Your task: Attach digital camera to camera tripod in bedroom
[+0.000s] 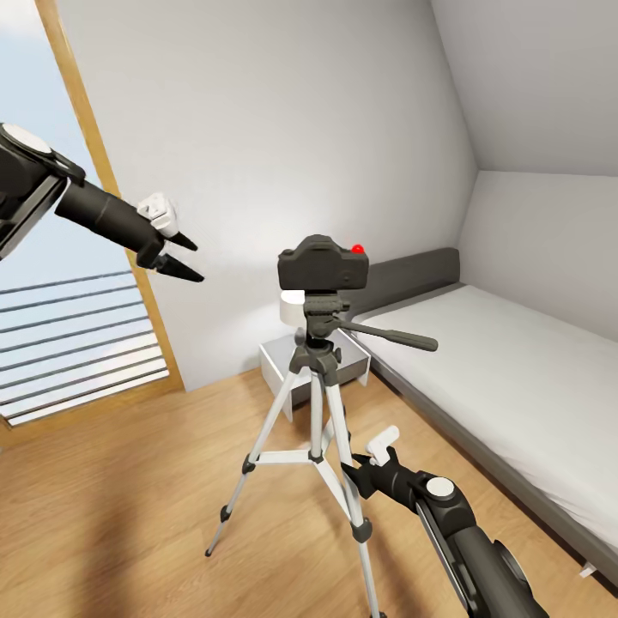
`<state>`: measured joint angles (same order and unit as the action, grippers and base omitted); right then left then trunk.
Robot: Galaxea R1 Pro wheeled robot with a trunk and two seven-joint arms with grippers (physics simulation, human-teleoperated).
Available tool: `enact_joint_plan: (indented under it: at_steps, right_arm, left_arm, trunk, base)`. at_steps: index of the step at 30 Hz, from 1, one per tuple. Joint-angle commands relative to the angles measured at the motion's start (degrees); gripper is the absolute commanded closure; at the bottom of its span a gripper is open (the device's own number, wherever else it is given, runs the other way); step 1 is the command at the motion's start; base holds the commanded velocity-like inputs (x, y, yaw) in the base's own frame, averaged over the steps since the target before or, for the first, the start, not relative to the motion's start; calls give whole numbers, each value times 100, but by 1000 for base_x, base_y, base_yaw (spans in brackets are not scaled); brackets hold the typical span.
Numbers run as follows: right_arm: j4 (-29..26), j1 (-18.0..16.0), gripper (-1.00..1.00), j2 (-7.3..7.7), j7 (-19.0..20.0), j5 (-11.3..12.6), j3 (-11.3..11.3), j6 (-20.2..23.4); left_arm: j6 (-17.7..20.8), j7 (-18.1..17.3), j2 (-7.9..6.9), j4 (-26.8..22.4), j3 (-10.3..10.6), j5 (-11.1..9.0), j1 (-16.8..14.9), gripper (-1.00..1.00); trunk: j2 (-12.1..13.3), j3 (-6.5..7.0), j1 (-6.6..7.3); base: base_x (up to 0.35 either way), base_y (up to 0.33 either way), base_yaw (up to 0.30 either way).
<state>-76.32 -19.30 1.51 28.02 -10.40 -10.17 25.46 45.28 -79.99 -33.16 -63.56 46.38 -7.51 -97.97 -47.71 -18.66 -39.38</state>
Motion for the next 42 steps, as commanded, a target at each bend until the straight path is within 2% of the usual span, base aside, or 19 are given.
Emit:
enact_joint_plan:
  at_steps: [1,4,8,9,10,14,26,30,34,36,38,39,42]
  right_arm:
    - [29,-2,100,2,27,-181,-5,-5]
    - [29,1,100,0,27,-181,-4,-5]
    - [29,4,100,-1,28,-182,-3,-6]
    - [29,4,-100,-1,28,-180,-3,-6]
    - [29,4,-100,-1,28,-179,-3,-6]
    - [29,3,-100,-1,28,-175,-3,-11]
    - [16,3,-100,8,38,-175,-3,-18]
    - [-54,19,-100,27,49,-170,2,-21]
    - [-260,44,-100,47,56,-167,8,-2]
    - [-467,101,-100,69,58,-166,14,17]
    - [-690,220,-100,88,60,-165,22,36]
    - [-893,344,-100,99,58,-165,29,53]
    - [-1133,466,-100,110,56,-166,31,69]
  left_arm:
    - [61,6,-11,-1,19,-41,-9,-100]
    - [86,57,-274,-8,-297,-34,366,-100]
    - [89,229,-459,-18,-617,-23,801,-100]
    - [87,266,-484,-19,-672,-19,881,-100]
    - [84,316,-519,-21,-750,-16,997,-100]
    - [78,369,-554,-27,-833,-14,1118,-100]
    - [86,414,-571,-39,-894,-10,1188,-100]
    - [117,576,-552,-12,-925,-62,1219,-100]
    - [130,707,-543,9,-992,-134,1389,-100]
    - [133,837,-541,25,-1108,-189,1600,-100]
    - [127,993,-540,38,-1313,-247,1859,-100]
    - [126,1149,-528,47,-1567,-292,2147,-100]
    - [130,1317,-456,41,-1904,-349,2604,-100]
  trunk:
    - [-6,-9,-2]
    - [-6,-9,-2]
    - [-6,-9,-2]
    - [-6,-9,-2]
    - [-6,-9,-2]
    - [-6,-9,-2]
    - [-6,-9,-2]
    - [-6,-9,-2]
    - [-6,-9,-2]
    - [-6,-9,-2]
    - [-6,-9,-2]
    - [-6,-9,-2]
    - [-6,-9,-2]
  base:
    - [0,0,0]
    - [0,0,0]
    - [0,0,0]
    - [0,0,0]
    - [0,0,0]
    - [0,0,0]
    - [0,0,0]
    - [0,0,0]
    - [0,0,0]
    - [0,0,0]
    - [0,0,0]
    - [0,0,0]
    - [0,0,0]
